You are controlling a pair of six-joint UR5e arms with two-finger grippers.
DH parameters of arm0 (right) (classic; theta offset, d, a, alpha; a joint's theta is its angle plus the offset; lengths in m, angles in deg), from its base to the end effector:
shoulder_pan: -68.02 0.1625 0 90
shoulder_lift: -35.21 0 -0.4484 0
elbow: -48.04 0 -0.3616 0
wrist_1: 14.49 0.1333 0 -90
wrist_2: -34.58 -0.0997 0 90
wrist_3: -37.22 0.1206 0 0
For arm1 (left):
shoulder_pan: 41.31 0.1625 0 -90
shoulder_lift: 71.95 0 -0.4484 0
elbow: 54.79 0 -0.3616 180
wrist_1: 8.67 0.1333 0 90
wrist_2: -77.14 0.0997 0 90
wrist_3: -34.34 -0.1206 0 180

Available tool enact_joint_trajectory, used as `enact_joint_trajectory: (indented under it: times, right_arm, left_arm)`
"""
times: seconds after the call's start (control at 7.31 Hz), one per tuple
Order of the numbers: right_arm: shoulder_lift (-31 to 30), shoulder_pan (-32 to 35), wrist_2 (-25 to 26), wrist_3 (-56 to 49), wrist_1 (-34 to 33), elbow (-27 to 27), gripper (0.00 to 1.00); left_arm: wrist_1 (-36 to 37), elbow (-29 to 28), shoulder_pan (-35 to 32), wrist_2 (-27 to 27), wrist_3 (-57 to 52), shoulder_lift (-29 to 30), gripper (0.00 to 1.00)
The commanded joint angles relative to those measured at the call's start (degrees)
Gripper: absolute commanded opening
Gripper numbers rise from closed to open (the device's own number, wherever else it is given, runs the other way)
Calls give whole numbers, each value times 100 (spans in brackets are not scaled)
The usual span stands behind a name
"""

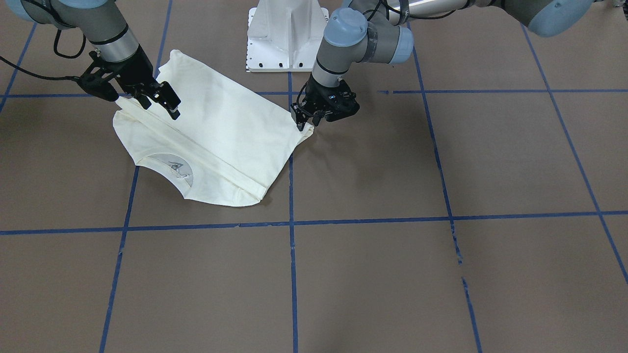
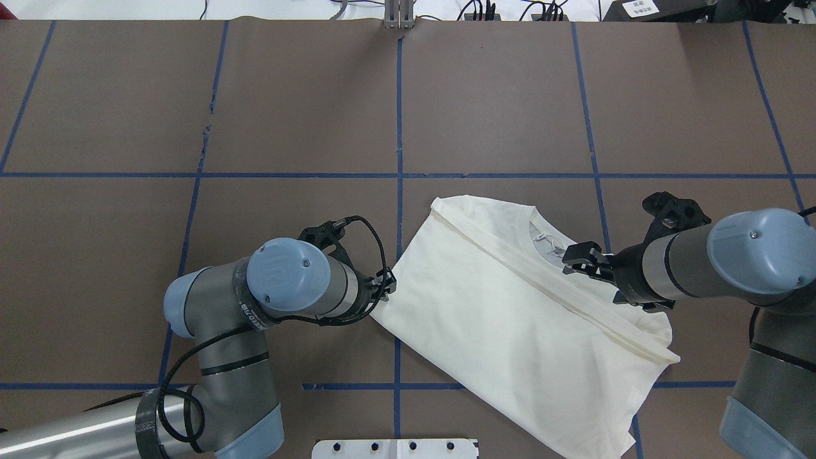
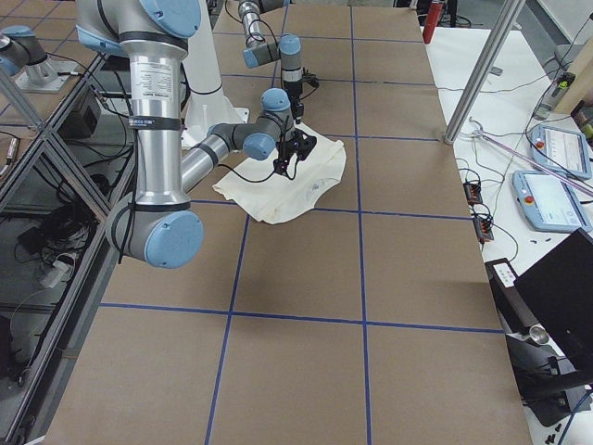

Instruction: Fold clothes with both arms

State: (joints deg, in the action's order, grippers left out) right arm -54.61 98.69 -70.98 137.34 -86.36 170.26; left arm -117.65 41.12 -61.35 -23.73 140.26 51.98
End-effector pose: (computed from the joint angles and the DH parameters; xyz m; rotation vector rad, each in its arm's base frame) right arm -0.3440 -0.3214 0.4140 -0.0945 -0.9192 0.5417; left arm 0.6018 -0.3372 0.2789 -0.1372 1.0393 -0.4725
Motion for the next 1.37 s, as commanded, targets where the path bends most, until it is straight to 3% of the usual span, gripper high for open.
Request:
enact_joint_trajectory:
  times: [0.0, 0.27, 0.68, 0.96, 1.09, 1.23]
  right_arm:
    - [-1, 1, 9, -1, -3, -22, 100]
    - [8, 1, 0, -1, -3, -22, 100]
    - [16, 1, 0, -1, 6, -5, 100]
    - [34, -17, 26, 8, 23, -22, 100]
    - [112, -17, 44, 17, 23, -22, 100]
    - [191, -26, 35, 26, 14, -57, 100]
  left_arm:
    - [-1, -100, 0, 41, -63, 43, 0]
    - [69, -109, -52, 208, -298, -9, 0]
    - [272, -108, -701, 208, -1308, -9, 0]
    - [-33, -423, -1577, 182, -1941, 61, 0]
    - [-706, -1312, -1956, 182, -2100, 496, 0]
    - [-1252, -2774, -2194, 182, -2102, 1370, 0]
